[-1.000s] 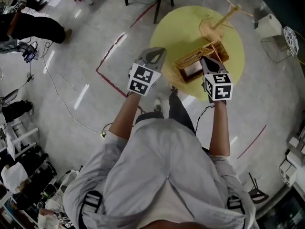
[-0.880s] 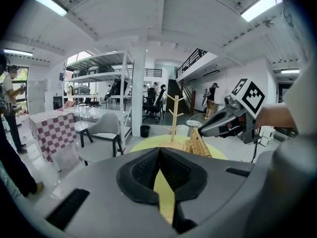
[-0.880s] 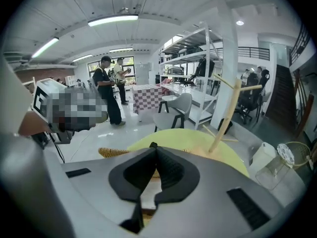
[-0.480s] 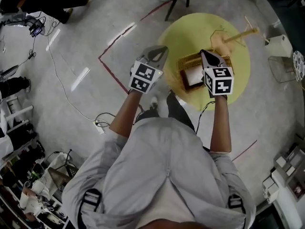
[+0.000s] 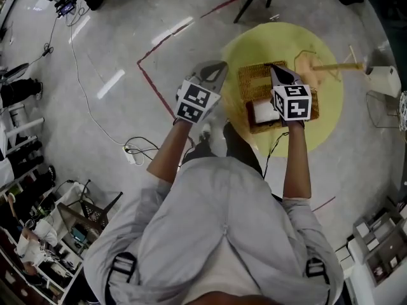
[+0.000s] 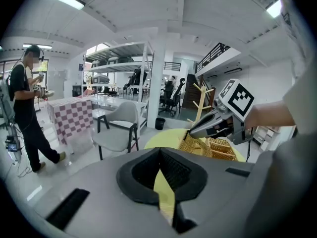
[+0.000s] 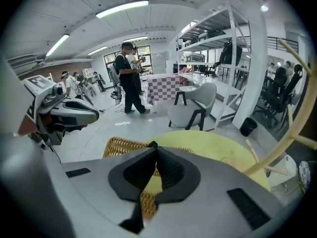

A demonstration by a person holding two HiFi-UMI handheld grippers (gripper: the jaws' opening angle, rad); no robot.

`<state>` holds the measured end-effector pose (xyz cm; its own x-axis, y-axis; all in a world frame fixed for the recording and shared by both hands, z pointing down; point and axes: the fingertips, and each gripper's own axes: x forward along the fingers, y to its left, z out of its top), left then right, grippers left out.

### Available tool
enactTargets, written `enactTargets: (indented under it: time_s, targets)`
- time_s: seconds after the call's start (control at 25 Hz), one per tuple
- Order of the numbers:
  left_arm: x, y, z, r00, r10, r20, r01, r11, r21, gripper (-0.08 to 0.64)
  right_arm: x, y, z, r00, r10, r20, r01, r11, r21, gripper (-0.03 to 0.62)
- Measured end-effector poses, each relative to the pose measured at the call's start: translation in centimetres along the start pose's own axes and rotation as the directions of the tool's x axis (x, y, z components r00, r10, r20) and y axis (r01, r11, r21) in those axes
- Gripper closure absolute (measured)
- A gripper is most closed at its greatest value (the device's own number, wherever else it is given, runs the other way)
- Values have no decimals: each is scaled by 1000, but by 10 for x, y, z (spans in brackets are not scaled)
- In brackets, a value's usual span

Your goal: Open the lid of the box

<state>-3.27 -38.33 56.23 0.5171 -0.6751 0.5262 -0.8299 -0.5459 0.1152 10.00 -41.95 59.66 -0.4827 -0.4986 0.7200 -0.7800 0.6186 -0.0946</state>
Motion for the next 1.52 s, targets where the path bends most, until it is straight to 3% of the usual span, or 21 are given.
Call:
enactTargets:
  time_s: [0.44, 0.88, 1.16, 1.52]
  targets:
    - [-1, 23, -31, 997, 54, -54, -57, 997, -54, 531, 41, -14, -14, 999, -7, -37, 8, 1000, 22, 563]
    - [-37, -5, -15, 1000, 9, 12, -9, 1000, 7, 531, -40, 0, -3, 989, -127, 73, 125, 991, 38, 561]
    - [-76, -29, 7, 996, -33, 81, 27, 997, 67, 531, -115, 20, 4, 957, -242, 163, 236, 970, 58, 566]
    - [-130, -44, 42, 975, -54, 217, 20, 988, 156, 532, -199, 49, 10, 890, -359, 282, 353, 933, 73, 569]
